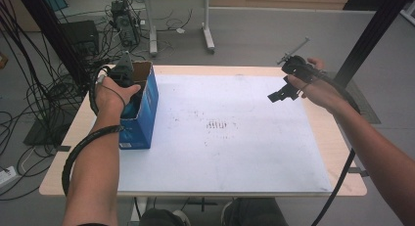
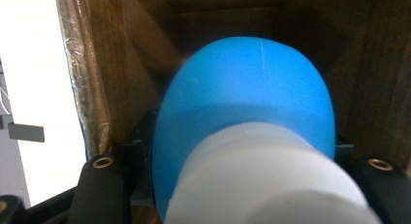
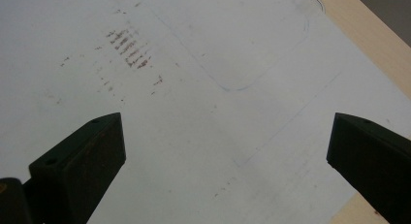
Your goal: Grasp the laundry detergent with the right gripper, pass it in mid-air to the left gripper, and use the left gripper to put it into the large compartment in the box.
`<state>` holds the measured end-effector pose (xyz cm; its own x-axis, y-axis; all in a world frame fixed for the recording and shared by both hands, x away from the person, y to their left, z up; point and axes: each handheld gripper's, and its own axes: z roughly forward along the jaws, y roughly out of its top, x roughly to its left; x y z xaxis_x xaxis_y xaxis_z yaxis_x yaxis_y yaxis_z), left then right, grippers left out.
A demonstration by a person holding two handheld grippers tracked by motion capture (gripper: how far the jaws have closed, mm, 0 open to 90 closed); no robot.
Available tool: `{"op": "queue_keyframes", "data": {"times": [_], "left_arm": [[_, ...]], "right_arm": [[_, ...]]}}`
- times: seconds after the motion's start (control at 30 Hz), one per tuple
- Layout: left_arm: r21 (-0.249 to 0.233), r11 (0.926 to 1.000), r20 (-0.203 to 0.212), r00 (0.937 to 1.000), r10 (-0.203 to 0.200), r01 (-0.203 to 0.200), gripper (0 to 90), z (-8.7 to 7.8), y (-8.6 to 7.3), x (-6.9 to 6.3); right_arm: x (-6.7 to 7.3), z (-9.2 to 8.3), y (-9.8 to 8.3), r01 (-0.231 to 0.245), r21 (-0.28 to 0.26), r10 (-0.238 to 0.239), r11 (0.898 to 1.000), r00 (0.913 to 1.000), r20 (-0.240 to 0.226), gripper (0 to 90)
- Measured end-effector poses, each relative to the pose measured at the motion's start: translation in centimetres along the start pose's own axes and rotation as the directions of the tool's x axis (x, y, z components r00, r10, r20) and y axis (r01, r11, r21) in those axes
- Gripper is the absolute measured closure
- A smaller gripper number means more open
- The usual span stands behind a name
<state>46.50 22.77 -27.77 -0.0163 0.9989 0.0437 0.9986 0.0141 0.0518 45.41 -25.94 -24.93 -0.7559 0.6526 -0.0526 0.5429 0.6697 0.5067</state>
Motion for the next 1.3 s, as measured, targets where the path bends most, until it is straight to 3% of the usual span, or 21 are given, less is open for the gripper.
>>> {"op": "queue_keyframes", "data": {"times": [1.3], "left_arm": [[-0.002,1.0000,-0.002,1.0000,0.004,-0.004,36.6,0.03,-0.03,-0.08]], "right_arm": [[-0.03,-0.05,-0.11,0.001,0.004,-0.001,1.000,1.0000,0.005,0.3]]}}
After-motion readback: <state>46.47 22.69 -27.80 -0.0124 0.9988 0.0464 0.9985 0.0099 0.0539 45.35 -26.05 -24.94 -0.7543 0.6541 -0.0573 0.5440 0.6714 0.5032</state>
